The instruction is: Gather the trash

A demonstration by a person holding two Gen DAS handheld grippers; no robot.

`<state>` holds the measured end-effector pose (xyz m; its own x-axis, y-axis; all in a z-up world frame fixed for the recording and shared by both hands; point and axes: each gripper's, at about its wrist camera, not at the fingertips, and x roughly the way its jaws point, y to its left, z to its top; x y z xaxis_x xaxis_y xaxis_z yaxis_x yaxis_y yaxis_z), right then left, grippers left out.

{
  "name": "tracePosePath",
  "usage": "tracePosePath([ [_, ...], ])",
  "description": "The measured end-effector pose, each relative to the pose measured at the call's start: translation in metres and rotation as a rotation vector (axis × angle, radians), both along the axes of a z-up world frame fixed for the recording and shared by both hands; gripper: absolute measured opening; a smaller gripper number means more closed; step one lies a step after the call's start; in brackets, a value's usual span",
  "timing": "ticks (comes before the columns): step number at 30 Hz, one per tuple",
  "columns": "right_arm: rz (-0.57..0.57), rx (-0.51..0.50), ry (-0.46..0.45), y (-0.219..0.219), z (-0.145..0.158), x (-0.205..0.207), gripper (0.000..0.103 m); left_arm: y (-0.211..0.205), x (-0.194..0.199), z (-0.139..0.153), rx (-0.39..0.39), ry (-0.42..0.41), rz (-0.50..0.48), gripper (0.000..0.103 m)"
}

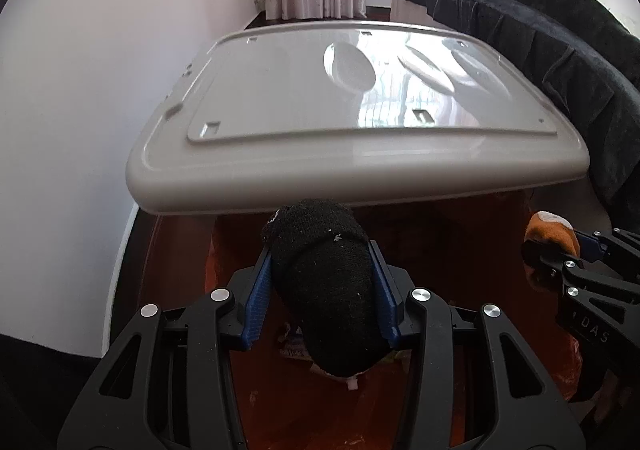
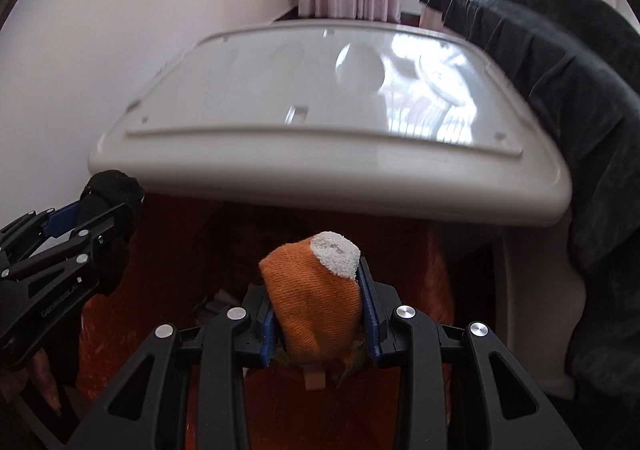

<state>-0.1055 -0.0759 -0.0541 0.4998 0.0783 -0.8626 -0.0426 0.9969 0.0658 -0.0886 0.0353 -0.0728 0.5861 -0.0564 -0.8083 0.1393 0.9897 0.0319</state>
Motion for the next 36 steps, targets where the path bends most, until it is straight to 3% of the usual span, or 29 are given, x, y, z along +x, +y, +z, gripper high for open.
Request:
tracePosePath([
  [5, 0.003, -0.018, 0.040, 0.005, -0.018, -0.001, 0.033, 0.004, -0.008, -0.023, 0.012, 0.052, 0.001, 0.044],
  [12, 0.009, -0.065, 0.038, 0.009, -0.027, -0.008, 0.039, 0.011, -0.007, -0.025, 0.006, 0.051, 0.039, 0.047],
  [15, -0.002, -0.093, 0.020, 0.011, -0.027, -0.009, 0.069, 0.010, -0.008, -0.022, -0.006, 0.042, 0.043, 0.057],
  [16, -0.006, -0.104, 0.008, 0.011, -0.026, -0.010, 0.080, 0.010, -0.009, -0.020, -0.008, 0.036, 0.049, 0.067],
  [17, -0.006, -0.110, -0.002, 0.011, -0.025, -0.010, 0.087, 0.010, -0.009, -0.018, -0.009, 0.025, 0.055, 0.070],
  [19, -0.005, -0.118, -0.020, 0.012, -0.022, -0.010, 0.092, 0.009, -0.009, -0.015, -0.007, 0.011, 0.055, 0.074],
  [22, -0.008, -0.143, -0.037, 0.012, -0.020, -0.009, 0.096, 0.006, -0.008, -0.012, 0.009, 0.003, 0.051, 0.078],
  [36, -0.109, -0.184, -0.164, -0.017, 0.006, -0.005, 0.097, 0.004, -0.004, 0.016, -0.029, -0.099, 0.047, 0.079],
])
